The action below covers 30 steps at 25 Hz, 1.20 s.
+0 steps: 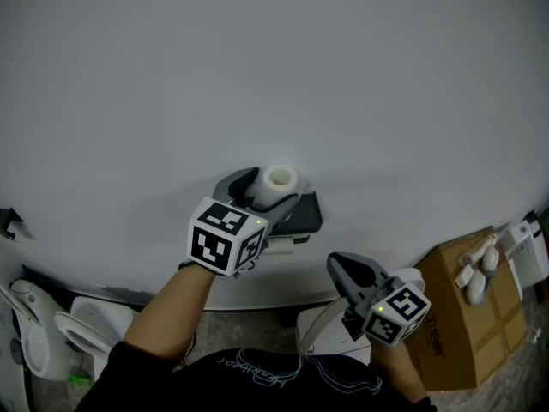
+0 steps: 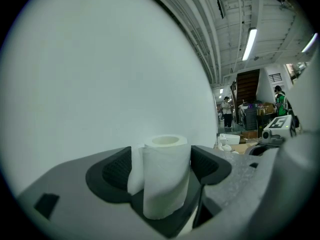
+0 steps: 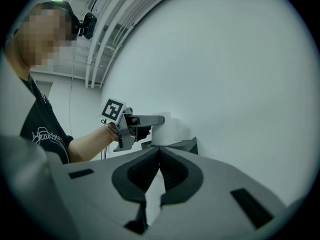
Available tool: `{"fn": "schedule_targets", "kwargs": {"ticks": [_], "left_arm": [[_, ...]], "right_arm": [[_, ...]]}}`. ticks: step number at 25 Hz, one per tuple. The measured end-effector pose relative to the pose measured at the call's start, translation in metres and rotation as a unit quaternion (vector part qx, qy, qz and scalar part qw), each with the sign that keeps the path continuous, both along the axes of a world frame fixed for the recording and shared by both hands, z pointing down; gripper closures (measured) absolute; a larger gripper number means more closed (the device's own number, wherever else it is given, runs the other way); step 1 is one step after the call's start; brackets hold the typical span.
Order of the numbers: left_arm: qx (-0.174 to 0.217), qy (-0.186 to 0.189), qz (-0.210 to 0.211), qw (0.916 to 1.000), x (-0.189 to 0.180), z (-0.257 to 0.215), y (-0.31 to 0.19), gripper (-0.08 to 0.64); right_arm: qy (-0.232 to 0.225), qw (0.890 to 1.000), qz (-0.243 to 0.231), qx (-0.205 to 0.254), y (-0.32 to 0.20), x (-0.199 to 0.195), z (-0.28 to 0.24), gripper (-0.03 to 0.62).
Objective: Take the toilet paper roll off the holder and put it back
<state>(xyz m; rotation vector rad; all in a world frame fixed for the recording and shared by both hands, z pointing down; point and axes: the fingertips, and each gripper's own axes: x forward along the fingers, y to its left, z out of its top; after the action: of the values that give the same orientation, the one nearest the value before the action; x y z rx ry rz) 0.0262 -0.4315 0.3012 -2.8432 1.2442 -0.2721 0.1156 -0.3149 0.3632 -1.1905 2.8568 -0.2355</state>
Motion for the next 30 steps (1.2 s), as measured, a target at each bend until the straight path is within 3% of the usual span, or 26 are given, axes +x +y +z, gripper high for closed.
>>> {"fn": "schedule_targets", "kwargs": {"ticks": [4, 11, 14, 18, 24, 30], "left_arm": [[0.005, 0.013, -0.001, 0.9999, -0.01, -0.012, 0.012, 0.206], [-0.007, 0.088, 0.021, 0.9959, -0.034, -0.041, 0.056, 0.221], [0.01, 0.094, 0.026, 0.9952, -0.042, -0.053, 0.08, 0.411], [0.016, 0.104, 0.068, 0.9921, -0.042, -0.055, 0.12, 0.529], [-0.009, 0.117, 0.094, 0.9887, -0.047, -0.021, 0.168, 0.554], [-0.025, 0.101, 0.078, 0.9915, -0.052, 0.029, 0.204, 0.554]], "right_arm": [[0.0, 1.0, -0.002, 0.003, 0.004, -0.005, -0.004, 0.588], [0.004, 1.0, -0.007, 0.002, 0.02, -0.019, -0.008, 0.588], [0.002, 1.0, -0.009, 0.003, 0.032, -0.027, -0.012, 0.588], [0.004, 1.0, -0.011, 0.003, 0.048, -0.034, -0.015, 0.588], [-0.005, 1.0, -0.023, 0.016, 0.08, -0.05, -0.02, 0.588], [-0.021, 1.0, -0.022, 0.005, 0.107, -0.058, -0.008, 0.588]]}}
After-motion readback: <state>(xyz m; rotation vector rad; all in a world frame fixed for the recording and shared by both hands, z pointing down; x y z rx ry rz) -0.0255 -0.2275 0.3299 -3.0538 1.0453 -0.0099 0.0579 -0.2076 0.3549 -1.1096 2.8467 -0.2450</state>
